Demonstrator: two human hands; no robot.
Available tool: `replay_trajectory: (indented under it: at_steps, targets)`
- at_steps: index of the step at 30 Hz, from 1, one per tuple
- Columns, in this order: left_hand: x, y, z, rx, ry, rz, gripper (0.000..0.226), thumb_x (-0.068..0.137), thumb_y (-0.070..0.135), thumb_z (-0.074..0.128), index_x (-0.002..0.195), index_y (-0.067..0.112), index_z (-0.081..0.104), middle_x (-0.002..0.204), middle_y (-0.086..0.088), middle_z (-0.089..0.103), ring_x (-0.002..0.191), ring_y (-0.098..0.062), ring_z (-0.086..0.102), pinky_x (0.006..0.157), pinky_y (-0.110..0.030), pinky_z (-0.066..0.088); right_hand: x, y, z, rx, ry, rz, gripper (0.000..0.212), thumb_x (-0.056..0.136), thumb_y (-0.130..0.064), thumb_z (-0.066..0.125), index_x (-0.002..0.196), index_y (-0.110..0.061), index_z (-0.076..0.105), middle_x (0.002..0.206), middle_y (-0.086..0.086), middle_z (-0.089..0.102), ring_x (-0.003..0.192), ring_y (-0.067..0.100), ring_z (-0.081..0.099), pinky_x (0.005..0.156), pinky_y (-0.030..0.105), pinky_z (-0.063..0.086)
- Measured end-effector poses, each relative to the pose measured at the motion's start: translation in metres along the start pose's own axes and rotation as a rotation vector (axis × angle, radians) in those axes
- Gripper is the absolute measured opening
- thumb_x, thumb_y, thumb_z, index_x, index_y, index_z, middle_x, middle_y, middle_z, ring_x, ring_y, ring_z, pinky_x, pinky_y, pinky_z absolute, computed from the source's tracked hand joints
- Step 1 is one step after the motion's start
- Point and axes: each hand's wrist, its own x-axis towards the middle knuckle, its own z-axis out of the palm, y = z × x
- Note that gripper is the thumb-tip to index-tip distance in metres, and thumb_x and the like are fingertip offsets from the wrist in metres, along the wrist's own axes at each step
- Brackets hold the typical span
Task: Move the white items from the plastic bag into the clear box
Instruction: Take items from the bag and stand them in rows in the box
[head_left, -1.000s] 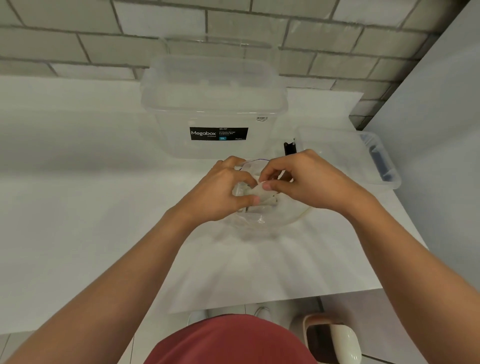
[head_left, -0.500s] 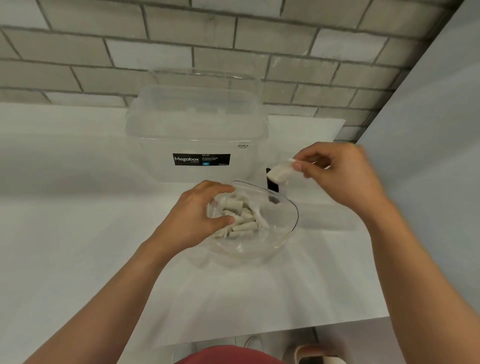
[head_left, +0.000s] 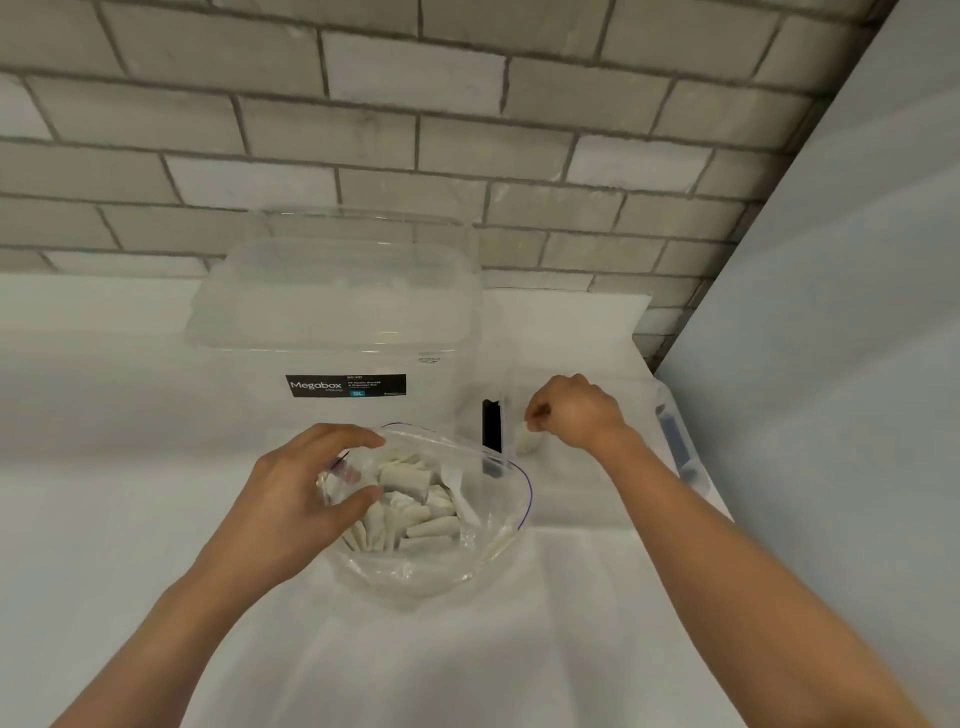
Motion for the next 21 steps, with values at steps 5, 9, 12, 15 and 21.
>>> replay_trajectory:
  at_steps: [5,9,12,15,21]
  targets:
    - [-0.001,-0.001,0.002,-0.002,-0.04,0.007,0.043,0.076,0.024,0.084,0.109,0.043,0.064,0.114,0.023,0.062,0.088,-0.007,0.066,0.065,-0.007,0.042,0.01,-0.005,0.013,-0.024,-0.037,0.012,0.017,0.085,-0.025,0.072,0.097,-0.035,0.078,0.107,-0.007,0.07,0.094,0.022,0.066,0.076,0.028,0.051]
    - [-0.003,-0.001,0.001,-0.013,-0.04,0.002,0.041,0.078,0.023,0.082,0.11,0.042,0.064,0.113,0.023,0.062,0.088,-0.008,0.066,0.065,-0.011,0.044,0.013,-0.007,0.015,-0.033,-0.009,0.024,0.02,0.087,-0.02,0.067,0.098,-0.034,0.077,0.108,-0.004,0.068,0.092,0.025,0.063,0.073,0.028,0.047]
    - [-0.003,-0.001,0.0,-0.014,-0.052,0.002,0.04,0.079,0.024,0.081,0.111,0.042,0.064,0.113,0.021,0.063,0.089,-0.008,0.066,0.065,-0.01,0.042,0.015,-0.007,0.011,0.006,-0.035,0.029,0.018,0.085,-0.021,0.07,0.094,-0.034,0.078,0.103,-0.007,0.071,0.089,0.022,0.064,0.074,0.028,0.05]
    - [-0.001,-0.002,-0.002,-0.021,-0.066,0.0,0.04,0.08,0.025,0.081,0.112,0.041,0.064,0.115,0.023,0.062,0.089,-0.007,0.066,0.068,-0.008,0.041,0.015,-0.007,0.006,0.056,-0.096,0.036,0.014,0.08,-0.025,0.078,0.088,-0.036,0.077,0.099,-0.009,0.073,0.09,0.019,0.067,0.081,0.031,0.056]
    - [0.002,-0.001,-0.003,-0.036,-0.072,0.007,0.041,0.08,0.022,0.081,0.114,0.039,0.065,0.116,0.023,0.062,0.089,-0.006,0.066,0.066,-0.007,0.041,0.016,-0.014,0.012,-0.086,0.029,0.118,0.012,0.084,-0.024,0.073,0.094,-0.03,0.075,0.104,0.0,0.065,0.087,0.024,0.057,0.069,0.029,0.044]
